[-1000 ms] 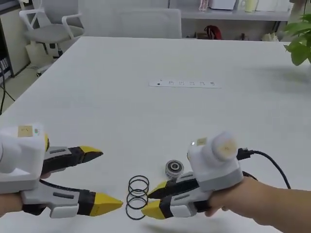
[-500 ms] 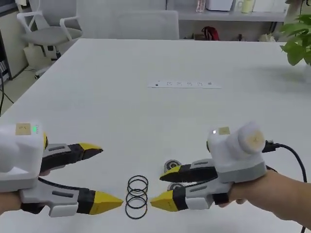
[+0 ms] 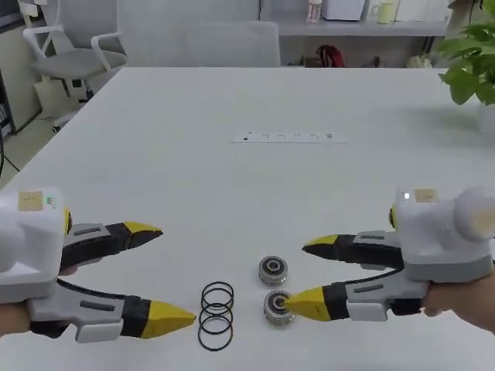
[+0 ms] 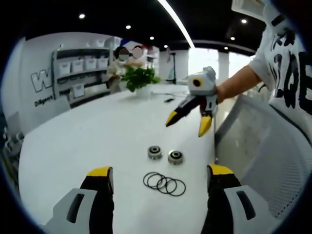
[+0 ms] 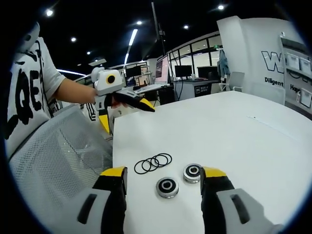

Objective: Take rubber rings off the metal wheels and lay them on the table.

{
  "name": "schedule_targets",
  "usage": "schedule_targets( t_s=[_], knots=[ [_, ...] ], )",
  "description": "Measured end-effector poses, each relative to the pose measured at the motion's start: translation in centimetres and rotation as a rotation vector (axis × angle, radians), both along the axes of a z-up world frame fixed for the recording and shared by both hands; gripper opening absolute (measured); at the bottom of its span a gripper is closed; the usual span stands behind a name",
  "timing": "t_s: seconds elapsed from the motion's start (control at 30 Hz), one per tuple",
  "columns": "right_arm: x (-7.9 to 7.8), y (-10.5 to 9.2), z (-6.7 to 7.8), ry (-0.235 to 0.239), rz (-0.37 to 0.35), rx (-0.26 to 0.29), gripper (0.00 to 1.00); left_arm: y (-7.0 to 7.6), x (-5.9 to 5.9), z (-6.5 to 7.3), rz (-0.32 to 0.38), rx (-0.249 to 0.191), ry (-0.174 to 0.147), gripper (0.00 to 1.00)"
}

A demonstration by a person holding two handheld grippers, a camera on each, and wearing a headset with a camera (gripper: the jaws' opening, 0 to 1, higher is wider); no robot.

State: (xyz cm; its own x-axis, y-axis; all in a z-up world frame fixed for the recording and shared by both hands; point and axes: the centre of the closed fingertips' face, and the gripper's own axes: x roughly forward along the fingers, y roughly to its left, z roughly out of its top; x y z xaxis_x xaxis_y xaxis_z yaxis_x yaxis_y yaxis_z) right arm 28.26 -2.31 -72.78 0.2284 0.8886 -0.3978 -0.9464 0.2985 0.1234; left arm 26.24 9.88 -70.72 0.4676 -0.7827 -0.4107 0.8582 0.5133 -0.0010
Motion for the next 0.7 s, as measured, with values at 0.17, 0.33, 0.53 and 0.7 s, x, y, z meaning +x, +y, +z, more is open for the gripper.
schedule_targets(
  t_s=[0.17,0.33,0.53,0.7],
  knots=[
    [-0.1,-1.8,0.1,-0.022,-0.025,-0.005,0.59,0.1,0.0,0.2,0.002,0.001,-0.003,0.8],
    [-0.4,-3.4,-0.6,-0.022,-0.049,-0.024,0.61,0.3,0.0,0.2,0.009,0.002,-0.008,0.81],
    [-0.3,-5.2,-1.0,-0.026,-0.095,-0.029,0.65,0.3,-0.1,0.1,0.013,0.002,0.0,0.82],
    [0.0,-6.7,-1.3,-0.03,-0.134,-0.034,0.66,0.3,-0.1,0.0,0.011,0.011,0.001,0.82]
  ],
)
